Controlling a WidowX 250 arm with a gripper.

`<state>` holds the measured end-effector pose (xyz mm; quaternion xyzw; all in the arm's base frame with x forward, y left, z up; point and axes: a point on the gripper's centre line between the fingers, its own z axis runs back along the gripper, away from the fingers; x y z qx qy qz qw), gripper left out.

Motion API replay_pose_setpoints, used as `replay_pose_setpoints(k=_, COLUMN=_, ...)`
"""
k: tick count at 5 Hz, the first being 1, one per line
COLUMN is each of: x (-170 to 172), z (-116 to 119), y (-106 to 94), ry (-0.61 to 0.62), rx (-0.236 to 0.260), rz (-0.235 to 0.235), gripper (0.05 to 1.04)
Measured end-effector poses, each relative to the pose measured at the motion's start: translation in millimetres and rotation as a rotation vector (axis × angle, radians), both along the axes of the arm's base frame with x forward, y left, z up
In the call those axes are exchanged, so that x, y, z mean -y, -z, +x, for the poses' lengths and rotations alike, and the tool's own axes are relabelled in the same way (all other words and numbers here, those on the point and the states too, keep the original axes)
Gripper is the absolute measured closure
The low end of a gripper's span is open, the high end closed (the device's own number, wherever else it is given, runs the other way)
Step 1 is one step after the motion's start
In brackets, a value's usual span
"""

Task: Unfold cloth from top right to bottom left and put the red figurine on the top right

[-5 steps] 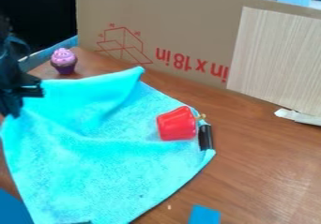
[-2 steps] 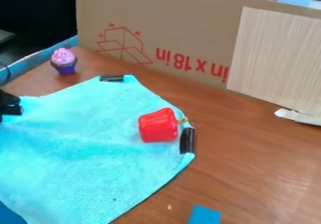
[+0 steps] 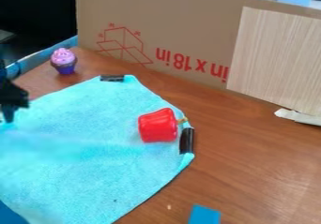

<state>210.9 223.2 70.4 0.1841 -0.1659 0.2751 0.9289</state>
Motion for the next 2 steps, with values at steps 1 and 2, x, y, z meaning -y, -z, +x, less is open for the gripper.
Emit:
replay_pose_setpoints(k=1, x=4, z=6, y=-16.5, ry=0.014, rx=-0.036, rz=0.01, gripper=0.086)
replay_pose_setpoints(k=2, x=14, z=18, y=-46.0, ry=0.016, rx=-0.092, rz=0.034, gripper=0.083)
